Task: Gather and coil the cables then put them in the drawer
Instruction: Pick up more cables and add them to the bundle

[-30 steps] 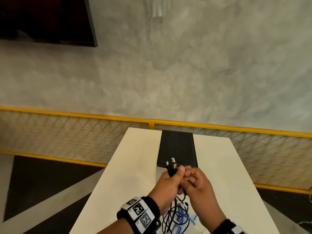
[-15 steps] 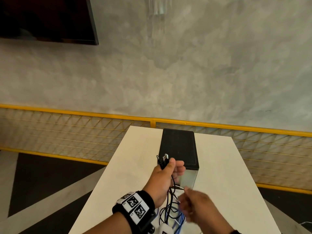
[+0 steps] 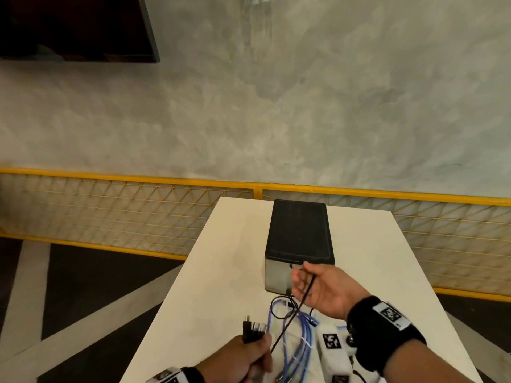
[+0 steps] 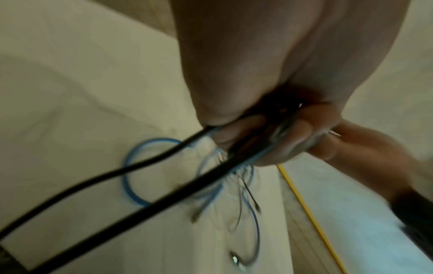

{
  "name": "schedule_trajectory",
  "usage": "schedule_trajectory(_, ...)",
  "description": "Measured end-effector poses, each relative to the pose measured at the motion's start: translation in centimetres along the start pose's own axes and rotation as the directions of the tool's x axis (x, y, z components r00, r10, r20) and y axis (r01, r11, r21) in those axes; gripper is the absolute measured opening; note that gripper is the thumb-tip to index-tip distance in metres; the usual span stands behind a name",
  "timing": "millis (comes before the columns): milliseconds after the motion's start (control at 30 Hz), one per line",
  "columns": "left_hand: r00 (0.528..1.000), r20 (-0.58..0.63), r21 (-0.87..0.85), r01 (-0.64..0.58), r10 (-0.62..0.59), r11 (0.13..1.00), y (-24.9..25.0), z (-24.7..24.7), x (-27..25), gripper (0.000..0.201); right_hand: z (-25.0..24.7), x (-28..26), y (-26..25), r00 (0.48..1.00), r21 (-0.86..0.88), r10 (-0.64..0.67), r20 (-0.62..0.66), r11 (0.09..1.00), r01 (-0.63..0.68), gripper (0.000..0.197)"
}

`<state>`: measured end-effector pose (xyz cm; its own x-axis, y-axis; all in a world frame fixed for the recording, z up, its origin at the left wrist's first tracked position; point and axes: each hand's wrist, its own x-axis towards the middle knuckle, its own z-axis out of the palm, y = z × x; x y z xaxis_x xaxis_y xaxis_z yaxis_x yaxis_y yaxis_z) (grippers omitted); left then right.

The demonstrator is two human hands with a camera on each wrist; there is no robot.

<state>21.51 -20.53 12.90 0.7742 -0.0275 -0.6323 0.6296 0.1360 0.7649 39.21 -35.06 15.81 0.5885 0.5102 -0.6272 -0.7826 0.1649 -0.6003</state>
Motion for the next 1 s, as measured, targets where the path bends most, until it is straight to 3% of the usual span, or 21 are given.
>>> schedule_trajectory(100,0.999,-0.005,-0.109,0.034,-0.035,0.993,-0.1,-1.4,-0.2,0.052,-0.2,0.7,1.3,0.999,-0.006,-0.010,-0.043,1.000,0.010,0.015)
schedule_trajectory(200,0.983,-0.146,-0.091,-0.122,0.108,0.988,1.2,-0.3,0.2,0.045,-0.6,0.9,2.9,0.997,0.016,-0.045,-0.066,0.999,0.046,0.023)
schedule_trajectory(300,0.895,-0.327,-0.025,-0.329,0.303,0.944,3.1,1.5,1.7,0.034,-0.3,0.6,4.1,0.994,0.006,-0.061,-0.089,0.998,0.062,0.029)
schedule_trajectory(367,0.853,-0.364,0.034,-0.390,0.375,0.920,4.5,2.6,2.6,0.030,0.1,0.2,4.8,0.991,-0.039,-0.075,-0.110,0.997,0.071,0.029)
schedule_trajectory(433,0.831,-0.381,0.042,-0.423,0.406,0.905,5.6,3.7,3.2,0.032,0.1,-0.4,5.2,0.990,-0.059,-0.071,-0.124,0.996,0.064,0.028)
schedule_trajectory(600,0.797,-0.466,-0.162,-0.504,0.385,0.848,8.1,3.7,2.8,0.032,-1.5,-0.9,5.4,0.993,0.052,-0.001,-0.117,0.999,0.007,0.034)
schedule_trajectory(733,0.854,-0.416,0.039,-0.328,0.314,0.944,7.5,2.5,3.5,0.031,-2.3,-1.2,5.4,0.998,0.093,-0.045,-0.043,0.994,0.049,0.038)
schedule_trajectory(833,0.923,-0.279,0.097,-0.248,0.266,0.964,5.7,3.7,3.2,0.027,-1.7,-1.3,5.3,0.996,0.004,-0.084,-0.036,0.996,0.084,0.042)
schedule_trajectory(933,0.962,-0.156,0.087,-0.213,0.224,0.973,4.7,4.5,2.8,0.023,-1.9,-1.0,5.5,0.993,-0.092,-0.093,-0.078,0.992,0.085,0.049)
schedule_trajectory(1000,0.980,-0.017,0.178,-0.192,0.198,0.965,4.2,5.1,2.4,0.017,-2.3,-1.0,5.4,0.989,-0.063,-0.111,-0.092,0.992,0.106,0.052)
